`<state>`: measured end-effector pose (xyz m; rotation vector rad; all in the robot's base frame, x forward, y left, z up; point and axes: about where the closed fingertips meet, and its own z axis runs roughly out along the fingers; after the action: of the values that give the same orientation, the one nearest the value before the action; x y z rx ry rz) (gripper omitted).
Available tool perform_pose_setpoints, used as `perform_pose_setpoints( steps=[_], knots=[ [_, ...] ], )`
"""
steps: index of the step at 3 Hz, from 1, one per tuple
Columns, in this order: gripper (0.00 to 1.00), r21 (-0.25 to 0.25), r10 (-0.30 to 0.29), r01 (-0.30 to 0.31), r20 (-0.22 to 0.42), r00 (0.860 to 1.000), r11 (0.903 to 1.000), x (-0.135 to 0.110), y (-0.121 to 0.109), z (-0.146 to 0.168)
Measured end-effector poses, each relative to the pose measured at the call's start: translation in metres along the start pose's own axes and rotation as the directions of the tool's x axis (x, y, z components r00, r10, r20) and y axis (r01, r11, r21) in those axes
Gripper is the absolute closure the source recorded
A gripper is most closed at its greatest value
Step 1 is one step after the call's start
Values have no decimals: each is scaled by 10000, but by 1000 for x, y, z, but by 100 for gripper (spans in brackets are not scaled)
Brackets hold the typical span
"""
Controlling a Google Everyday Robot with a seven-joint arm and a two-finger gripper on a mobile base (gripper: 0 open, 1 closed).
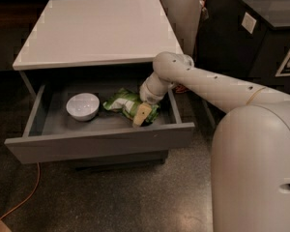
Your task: Pick green rice chip bag from top drawer and place on counter
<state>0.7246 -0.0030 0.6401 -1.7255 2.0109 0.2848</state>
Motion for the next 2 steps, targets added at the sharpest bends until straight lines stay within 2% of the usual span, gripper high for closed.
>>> perform_pose_setpoints(
  steps=[2],
  knots=[
    [48, -268, 56, -49, 258, 9997, 9996, 0, 0, 2]
  ],
)
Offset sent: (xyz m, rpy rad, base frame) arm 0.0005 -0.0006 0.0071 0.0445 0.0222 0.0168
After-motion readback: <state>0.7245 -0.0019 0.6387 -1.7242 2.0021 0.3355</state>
